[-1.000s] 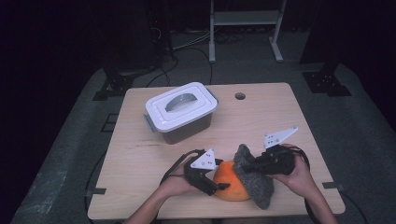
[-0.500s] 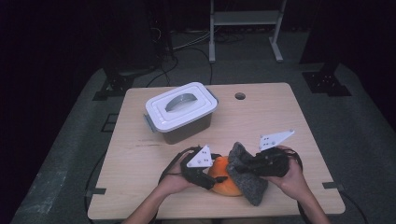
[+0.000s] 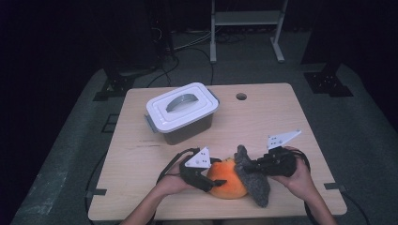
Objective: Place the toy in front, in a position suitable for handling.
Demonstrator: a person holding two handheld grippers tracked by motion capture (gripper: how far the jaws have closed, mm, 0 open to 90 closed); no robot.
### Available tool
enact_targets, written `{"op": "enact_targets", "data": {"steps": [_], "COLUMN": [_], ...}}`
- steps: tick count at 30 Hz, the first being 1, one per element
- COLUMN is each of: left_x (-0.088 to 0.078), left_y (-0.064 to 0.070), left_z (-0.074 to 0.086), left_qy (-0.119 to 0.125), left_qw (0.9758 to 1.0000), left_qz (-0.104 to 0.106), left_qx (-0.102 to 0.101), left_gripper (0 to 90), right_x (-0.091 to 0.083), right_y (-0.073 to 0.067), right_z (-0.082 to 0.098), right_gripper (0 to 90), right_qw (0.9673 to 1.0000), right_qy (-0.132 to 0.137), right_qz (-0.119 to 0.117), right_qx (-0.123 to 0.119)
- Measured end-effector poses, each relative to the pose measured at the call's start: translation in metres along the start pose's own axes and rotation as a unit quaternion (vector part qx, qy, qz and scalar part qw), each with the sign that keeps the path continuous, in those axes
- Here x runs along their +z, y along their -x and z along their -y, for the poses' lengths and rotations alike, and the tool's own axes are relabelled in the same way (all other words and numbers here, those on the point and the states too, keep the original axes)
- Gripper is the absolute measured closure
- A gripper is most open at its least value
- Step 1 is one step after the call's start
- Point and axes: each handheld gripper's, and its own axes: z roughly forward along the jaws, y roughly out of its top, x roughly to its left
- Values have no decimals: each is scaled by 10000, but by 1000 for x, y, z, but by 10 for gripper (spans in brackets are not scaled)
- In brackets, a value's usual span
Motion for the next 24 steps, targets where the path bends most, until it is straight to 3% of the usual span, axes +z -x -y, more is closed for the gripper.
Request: {"op": "enact_targets", "data": {"steps": [2, 4, 8, 9, 11, 12, 13, 15, 18, 20, 24], "left_x": [0, 0, 5, 5, 2, 2, -2, -3, 1, 1, 5], "left_y": [0, -2, -4, -2, 2, 2, 5, 9, 11, 9, 4], "left_z": [-1, -3, -2, -2, -4, -4, -6, -9, -8, -7, -7], "left_qy": [-8, -25, -84, -60, -18, -18, 114, 74, 66, 32, -96], "left_qw": [10000, 9997, 9985, 9988, 9998, 9998, 9996, 9981, 9968, 9980, 9999], "left_qz": [30, 110, 309, 343, 173, 173, 14, -190, -123, -43, 127], "left_qx": [-28, -221, -439, -347, -49, -49, 270, 589, 787, 630, 56], "left_gripper": [300, 199, 127, 184, 286, 326, 360, 385, 372, 328, 166], "right_x": [0, 6, 13, 13, 13, 11, 10, 5, 4, 8, 16], "right_y": [1, -1, -12, -15, -19, -20, -20, -20, -20, -18, -12], "right_z": [0, -1, -6, -8, -11, -13, -14, -16, -20, -18, -11], "right_gripper": [777, 776, 776, 775, 776, 776, 777, 778, 775, 773, 774], "right_qw": [10000, 10000, 9987, 9985, 9985, 9985, 9986, 9989, 9988, 9992, 9992], "right_qy": [31, -20, -184, -225, -245, -208, -163, 33, 244, 112, -129], "right_qz": [7, -92, -410, -384, -291, -256, -241, -231, -120, -80, -234], "right_qx": [0, -30, -246, -329, -406, -430, -432, -409, -400, -387, -313]}}
